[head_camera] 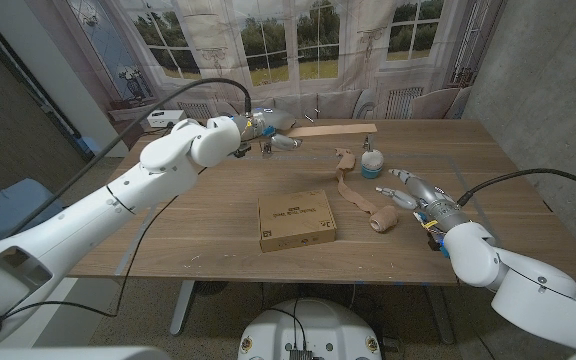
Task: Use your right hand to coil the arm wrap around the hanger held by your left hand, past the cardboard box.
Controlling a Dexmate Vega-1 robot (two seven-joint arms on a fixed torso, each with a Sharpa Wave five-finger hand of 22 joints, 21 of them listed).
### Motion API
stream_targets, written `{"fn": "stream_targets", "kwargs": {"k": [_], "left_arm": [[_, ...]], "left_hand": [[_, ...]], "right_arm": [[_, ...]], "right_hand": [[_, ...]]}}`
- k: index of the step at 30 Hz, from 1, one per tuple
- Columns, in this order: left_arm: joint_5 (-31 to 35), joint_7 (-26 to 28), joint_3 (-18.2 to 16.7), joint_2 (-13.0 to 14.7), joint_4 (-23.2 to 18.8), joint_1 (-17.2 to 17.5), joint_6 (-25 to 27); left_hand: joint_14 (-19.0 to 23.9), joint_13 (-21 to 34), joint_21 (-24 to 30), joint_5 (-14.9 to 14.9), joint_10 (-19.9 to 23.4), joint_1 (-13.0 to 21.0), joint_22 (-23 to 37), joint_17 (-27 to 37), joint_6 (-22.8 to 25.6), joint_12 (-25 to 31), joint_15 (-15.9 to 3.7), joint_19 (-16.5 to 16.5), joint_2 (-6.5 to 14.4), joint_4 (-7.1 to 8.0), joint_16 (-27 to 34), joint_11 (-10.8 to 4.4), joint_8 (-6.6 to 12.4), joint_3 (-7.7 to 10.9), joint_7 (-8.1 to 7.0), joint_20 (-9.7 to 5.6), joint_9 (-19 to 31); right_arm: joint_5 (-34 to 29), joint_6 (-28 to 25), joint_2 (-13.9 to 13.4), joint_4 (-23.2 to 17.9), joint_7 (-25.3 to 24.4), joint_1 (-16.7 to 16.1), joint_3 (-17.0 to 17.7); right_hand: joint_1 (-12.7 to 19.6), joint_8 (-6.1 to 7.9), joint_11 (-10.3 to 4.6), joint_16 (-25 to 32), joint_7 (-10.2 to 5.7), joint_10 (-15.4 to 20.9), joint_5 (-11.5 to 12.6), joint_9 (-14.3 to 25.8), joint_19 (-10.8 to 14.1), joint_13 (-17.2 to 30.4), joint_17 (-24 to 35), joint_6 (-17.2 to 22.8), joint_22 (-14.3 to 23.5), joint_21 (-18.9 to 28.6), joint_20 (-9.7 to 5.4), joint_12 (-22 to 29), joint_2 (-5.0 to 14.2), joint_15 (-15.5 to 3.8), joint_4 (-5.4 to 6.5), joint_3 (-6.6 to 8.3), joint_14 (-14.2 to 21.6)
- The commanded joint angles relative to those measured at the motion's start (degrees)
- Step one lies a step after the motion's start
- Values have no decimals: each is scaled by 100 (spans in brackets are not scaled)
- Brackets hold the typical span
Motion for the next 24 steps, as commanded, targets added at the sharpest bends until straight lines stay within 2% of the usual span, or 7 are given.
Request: {"fn": "stream_targets", "kwargs": {"k": [1,7,8,10,12,17,24], "left_arm": [[-82,52,-100,102,-63,72,50],[-108,149,-189,179,-98,162,114],[-126,167,-207,192,-97,177,117],[-144,200,-233,214,-96,200,128],[-173,225,-255,234,-90,215,126],[-263,282,-305,270,-60,240,110],[-377,366,-345,305,19,243,65]], "left_hand": [[1,9,41,27,-2,-125,-17,12,38,39,-7,-38,46,42,39,-1,42,90,50,-124,-9],[-9,9,72,33,-3,-140,-22,7,29,38,-10,-49,46,40,38,-9,67,109,48,-126,-10],[-4,9,75,34,0,-142,-24,22,35,39,-15,-49,47,40,50,-18,69,111,41,-126,-15],[-23,9,82,35,5,-150,-41,5,35,39,-2,-48,48,40,35,-10,84,120,51,-132,-15],[-6,9,97,36,0,-155,-37,25,28,38,-14,-57,48,39,55,-4,87,126,51,-133,-22],[-7,9,111,36,2,-169,-58,28,24,39,-14,-61,49,40,61,-10,98,138,52,-139,-37],[-9,9,129,34,-1,-190,-107,30,12,37,-10,-60,50,39,69,-3,107,157,43,-130,-74]], "right_arm": [[-385,-1033,-368,-331,402,831,-975],[-731,-1508,-364,-365,694,1457,-1714],[-825,-1605,-363,-370,768,1586,-1869],[-951,-1740,-351,-370,871,1775,-2090],[-1024,-1845,-340,-365,969,1931,-2252],[-1225,-2059,-335,-342,1268,2321,-2681],[-1414,-2463,-304,-380,1713,2800,-3207]], "right_hand": [[30,-6,-33,16,-11,8,-15,15,107,22,3,-58,11,31,53,-2,-66,-16,-19,-12,40],[80,2,-39,46,-51,-3,13,20,234,26,0,-145,11,67,78,3,-171,8,-47,-42,145],[116,18,71,59,-55,17,34,22,280,27,-2,-149,11,76,79,14,-214,52,-58,-50,200],[148,25,124,68,-56,11,50,23,324,28,-4,-161,11,86,76,14,-242,83,-64,-53,244],[183,33,253,72,-44,49,67,25,364,28,-6,-172,12,91,77,30,-274,90,-67,-59,281],[221,40,209,76,-23,41,85,27,405,28,-7,-183,12,94,83,27,-313,82,-67,-68,324],[239,40,237,91,-34,33,98,28,457,29,-7,-205,13,104,103,24,-357,88,-63,-85,388]]}}
